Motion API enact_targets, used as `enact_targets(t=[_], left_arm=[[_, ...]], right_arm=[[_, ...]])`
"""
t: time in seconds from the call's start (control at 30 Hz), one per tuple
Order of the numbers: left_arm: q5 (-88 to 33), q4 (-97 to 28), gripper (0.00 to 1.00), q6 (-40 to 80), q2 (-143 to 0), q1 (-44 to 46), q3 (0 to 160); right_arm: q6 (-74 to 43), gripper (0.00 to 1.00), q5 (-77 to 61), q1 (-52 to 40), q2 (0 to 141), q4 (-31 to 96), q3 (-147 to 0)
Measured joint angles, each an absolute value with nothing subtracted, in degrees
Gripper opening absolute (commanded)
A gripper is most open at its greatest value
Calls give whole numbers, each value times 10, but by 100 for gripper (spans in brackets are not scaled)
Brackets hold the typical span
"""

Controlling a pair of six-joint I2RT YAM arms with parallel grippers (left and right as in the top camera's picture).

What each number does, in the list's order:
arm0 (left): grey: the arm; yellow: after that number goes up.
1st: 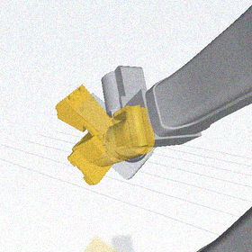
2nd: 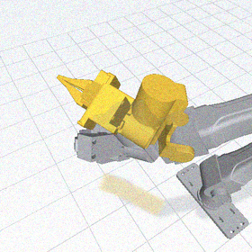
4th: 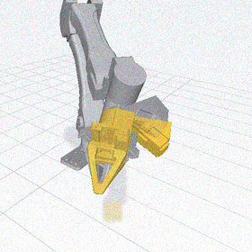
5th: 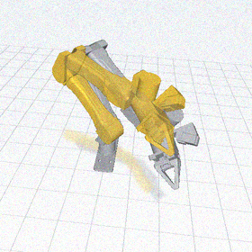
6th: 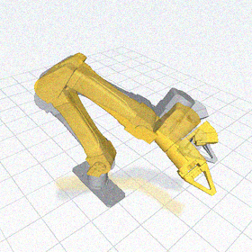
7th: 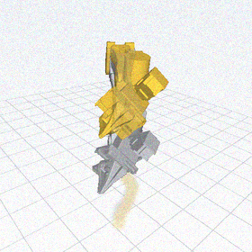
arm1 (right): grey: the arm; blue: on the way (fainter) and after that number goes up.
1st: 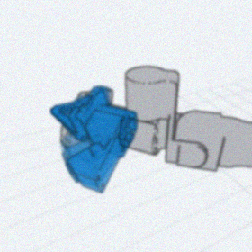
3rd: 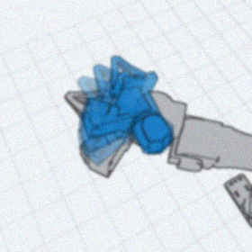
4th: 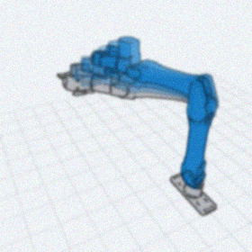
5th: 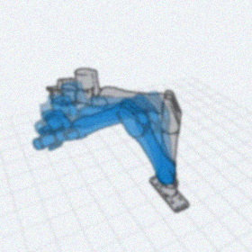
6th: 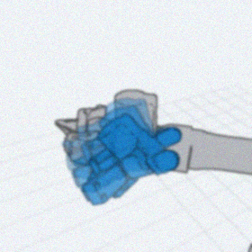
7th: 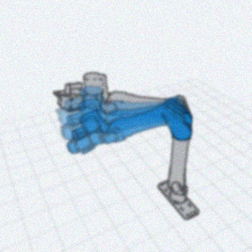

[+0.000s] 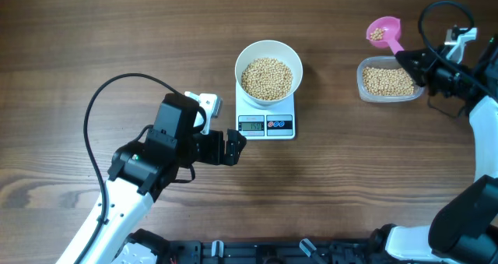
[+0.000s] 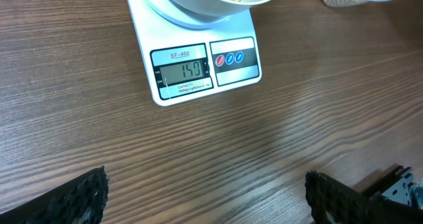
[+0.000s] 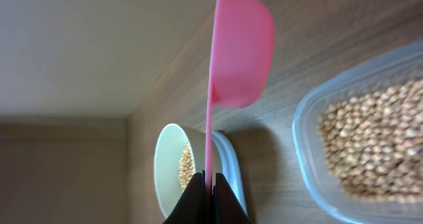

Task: Scoop item into bowl and weigh 150g on scale
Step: 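Carry the pink scoop with the right gripper back to the tub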

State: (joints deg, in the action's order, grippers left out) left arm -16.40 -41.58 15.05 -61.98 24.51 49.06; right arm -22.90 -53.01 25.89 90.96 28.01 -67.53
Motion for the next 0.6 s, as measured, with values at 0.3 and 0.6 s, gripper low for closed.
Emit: enact_targets(t=[0.3,0.6], left_arm=[[-164,-416,100,150,-620,245,491],[-164,-416,100,150,-620,245,491]], right_arm=[[-180,4,-526,318,865,294,-675],[-38,4,-424,336,864,456,-676]])
